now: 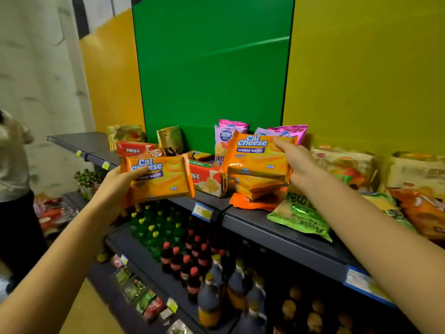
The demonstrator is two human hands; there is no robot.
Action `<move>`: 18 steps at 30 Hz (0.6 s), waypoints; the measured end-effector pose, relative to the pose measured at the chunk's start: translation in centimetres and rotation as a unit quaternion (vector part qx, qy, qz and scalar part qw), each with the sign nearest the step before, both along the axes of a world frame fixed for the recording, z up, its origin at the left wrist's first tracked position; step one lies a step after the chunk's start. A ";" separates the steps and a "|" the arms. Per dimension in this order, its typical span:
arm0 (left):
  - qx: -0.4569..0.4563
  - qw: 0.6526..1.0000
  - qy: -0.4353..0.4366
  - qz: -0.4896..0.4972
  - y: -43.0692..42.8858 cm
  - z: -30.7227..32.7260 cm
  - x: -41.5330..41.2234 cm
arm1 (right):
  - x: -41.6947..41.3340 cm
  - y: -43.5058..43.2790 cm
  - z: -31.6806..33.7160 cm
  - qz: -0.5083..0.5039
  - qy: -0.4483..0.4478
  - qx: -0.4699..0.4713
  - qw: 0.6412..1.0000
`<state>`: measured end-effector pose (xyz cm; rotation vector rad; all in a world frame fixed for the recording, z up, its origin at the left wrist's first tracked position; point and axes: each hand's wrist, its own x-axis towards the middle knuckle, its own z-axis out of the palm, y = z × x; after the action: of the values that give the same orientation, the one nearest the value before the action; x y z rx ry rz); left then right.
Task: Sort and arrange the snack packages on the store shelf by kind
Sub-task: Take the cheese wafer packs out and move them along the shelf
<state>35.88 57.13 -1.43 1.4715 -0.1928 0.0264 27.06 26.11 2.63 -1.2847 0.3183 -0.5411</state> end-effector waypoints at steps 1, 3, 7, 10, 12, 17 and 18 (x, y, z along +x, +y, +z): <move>-0.006 1.000 -0.003 0.001 0.6 0.2 1.0 | 1.1 0.8 0.2 -0.006 0.002 -0.009 1.000; -0.008 1.000 -0.009 -0.001 1.6 0.4 3.3 | 3.4 2.0 0.6 -0.011 -0.002 -0.015 1.000; -0.016 1.000 -0.023 -0.007 2.7 0.9 8.5 | 8.8 3.9 1.6 -0.025 -0.011 -0.039 0.999; -0.009 0.999 -0.032 -0.005 2.8 1.9 12.7 | 13.1 5.0 2.3 -0.037 -0.026 -0.046 0.998; -0.014 0.999 -0.036 -0.011 2.7 2.7 15.6 | 15.9 5.5 2.8 -0.045 -0.034 -0.056 0.997; -0.011 0.999 -0.039 -0.020 1.7 5.2 22.6 | 21.6 6.2 4.3 -0.063 -0.040 -0.090 0.993; -0.018 0.999 -0.042 -0.025 1.4 5.6 23.8 | 22.5 6.4 4.7 -0.068 -0.043 -0.095 0.992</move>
<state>59.66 58.49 4.14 1.4303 -0.2972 0.0511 49.56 32.51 7.30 -1.4249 0.2886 -0.7561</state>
